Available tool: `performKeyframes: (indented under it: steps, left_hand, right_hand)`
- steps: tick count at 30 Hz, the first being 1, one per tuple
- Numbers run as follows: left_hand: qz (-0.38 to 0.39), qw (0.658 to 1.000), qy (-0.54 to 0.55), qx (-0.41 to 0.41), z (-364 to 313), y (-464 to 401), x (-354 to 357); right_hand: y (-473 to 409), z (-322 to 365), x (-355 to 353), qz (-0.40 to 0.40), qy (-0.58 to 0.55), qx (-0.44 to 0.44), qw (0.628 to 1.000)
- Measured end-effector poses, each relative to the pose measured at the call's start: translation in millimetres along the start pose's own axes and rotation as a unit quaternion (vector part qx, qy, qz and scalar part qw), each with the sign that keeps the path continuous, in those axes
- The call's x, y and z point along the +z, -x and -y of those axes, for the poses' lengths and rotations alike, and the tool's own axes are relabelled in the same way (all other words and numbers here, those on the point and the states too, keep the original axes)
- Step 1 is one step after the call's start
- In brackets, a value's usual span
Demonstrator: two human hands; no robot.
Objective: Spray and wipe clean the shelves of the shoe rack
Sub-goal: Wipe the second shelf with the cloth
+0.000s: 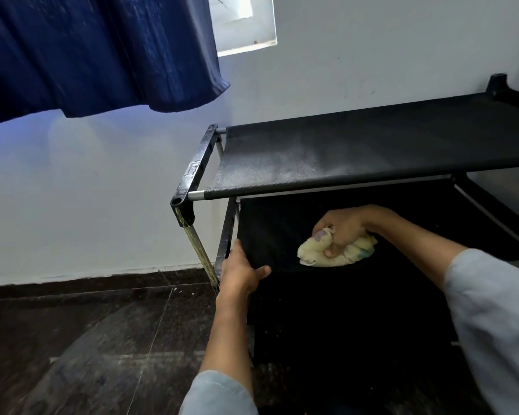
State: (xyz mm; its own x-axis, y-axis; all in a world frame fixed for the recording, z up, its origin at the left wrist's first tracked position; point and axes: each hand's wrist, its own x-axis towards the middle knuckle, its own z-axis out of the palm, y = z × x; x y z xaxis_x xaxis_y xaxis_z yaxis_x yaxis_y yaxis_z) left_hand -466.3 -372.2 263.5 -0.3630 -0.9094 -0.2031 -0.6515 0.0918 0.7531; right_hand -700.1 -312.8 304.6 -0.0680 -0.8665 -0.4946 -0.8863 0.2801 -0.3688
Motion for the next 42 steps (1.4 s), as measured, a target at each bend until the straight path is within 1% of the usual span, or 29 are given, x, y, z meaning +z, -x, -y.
performKeyframes:
  steps: [3, 5, 8, 10, 12, 14, 15, 16, 18, 20, 23, 25, 26, 27, 29, 30, 31, 32, 33, 34, 35, 36, 37, 40, 42]
  left_hand:
    - [0.008, 0.999, 0.032, -0.017, -1.3, -0.7, -0.7]
    - [0.01, 0.999, 0.036, -0.023, -2.0, -2.0, -1.3]
    - [0.008, 1.0, 0.011, -0.027, -4.4, -2.4, -3.6]
    - [0.006, 1.0, 0.004, -0.027, -4.7, -3.1, -4.1]
    - [0.004, 0.999, 0.017, -0.032, -4.1, -3.2, -4.7]
    - [0.002, 0.999, 0.029, -0.038, -4.2, -3.5, -5.2]
    - [-0.001, 0.999, 0.03, -0.04, -4.2, -4.0, -5.1]
    - [-0.006, 0.999, 0.028, -0.041, -4.2, -4.6, -4.3]
    - [-0.016, 0.999, 0.026, -0.043, -4.5, -6.3, -1.5]
    - [-0.027, 0.999, 0.017, -0.042, -6.4, -6.9, 0.6]
    - [-0.032, 0.998, -0.003, -0.048, -7.9, -3.9, 1.8]
    - [-0.025, 0.998, -0.019, -0.053, -10.4, -2.7, 1.3]
    - [-0.016, 0.998, -0.034, -0.058, -12.8, -1.8, 0.9]
    - [-0.004, 0.996, -0.062, -0.063, -15.8, -1.1, 0.9]
    - [0.01, 0.986, -0.156, -0.064, -23.1, 1.9, 2.1]
    - [0.009, 0.978, -0.203, -0.053, -27.0, 3.8, 3.8]
    - [0.006, 0.97, -0.239, -0.035, -30.7, 5.8, 6.1]
    - [0.005, 0.965, -0.261, -0.012, -33.8, 7.0, 8.8]
    - [0.008, 0.962, -0.272, 0.013, -36.4, 7.8, 11.4]
    - [0.015, 0.961, -0.276, 0.035, -38.7, 8.3, 13.1]
    - [0.023, 0.96, -0.275, 0.053, -40.8, 8.8, 14.5]
    - [0.033, 0.96, -0.271, 0.066, -42.6, 8.7, 15.8]
    - [0.042, 0.96, -0.268, 0.075, -43.9, 8.1, 17.3]
    - [0.054, 0.959, -0.263, 0.093, -47.4, 5.8, 23.3]
    - [0.063, 0.954, -0.271, 0.107, -47.8, 3.7, 29.6]
  right_hand:
    - [-11.9, 1.1, 10.1, -0.074, -0.029, 0.006, 0.997]
    - [-22.8, 8.7, 16.8, -0.153, -0.013, 0.02, 0.988]
    - [-45.5, 32.7, 18.7, -0.264, 0.0, 0.047, 0.963]
    - [-63.6, 55.3, 16.1, -0.309, 0.0, 0.069, 0.948]
    - [-78.4, 75.6, 14.4, -0.335, 0.019, 0.088, 0.938]
    - [-83.7, 85.4, 13.9, -0.334, 0.062, 0.072, 0.938]
    - [-80.3, 85.6, 14.0, -0.317, 0.079, 0.046, 0.944]
    - [-72.7, 83.3, 14.5, -0.289, 0.089, 0.01, 0.953]
    - [-50.1, 75.3, 17.9, -0.202, 0.103, -0.051, 0.973]
    - [-26.3, 63.7, 20.6, -0.139, 0.125, -0.072, 0.98]
    - [1.8, 32.3, 10.4, -0.057, 0.11, -0.054, 0.991]
    - [18.5, 5.3, -2.7, 0.003, 0.082, -0.011, 0.997]
    - [25.5, -7.7, -8.7, 0.027, 0.042, 0.014, 0.999]
    - [31.0, -19.6, -12.9, 0.035, -0.023, 0.038, 0.998]
    - [36.2, -36.5, -15.2, 0.008, -0.163, 0.083, 0.983]
    - [35.7, -41.9, -14.4, -0.028, -0.193, 0.101, 0.976]
    - [33.5, -46.8, -12.6, -0.089, -0.184, 0.109, 0.973]
    - [31.3, -50.5, -8.8, -0.169, -0.158, 0.102, 0.968]
    - [28.6, -53.0, -4.8, -0.256, -0.127, 0.076, 0.955]
    - [28.1, -52.9, -1.5, -0.327, -0.099, 0.043, 0.939]
    - [28.7, -51.0, 1.3, -0.363, -0.072, 0.024, 0.929]
    - [29.5, -47.5, 3.2, -0.368, -0.044, 0.028, 0.928]
    - [29.2, -43.4, 5.4, -0.352, -0.027, 0.05, 0.934]
    - [21.2, -30.4, 16.8, -0.269, -0.003, 0.144, 0.952]
    - [11.5, -26.6, 33.7, -0.261, 0.062, 0.173, 0.948]
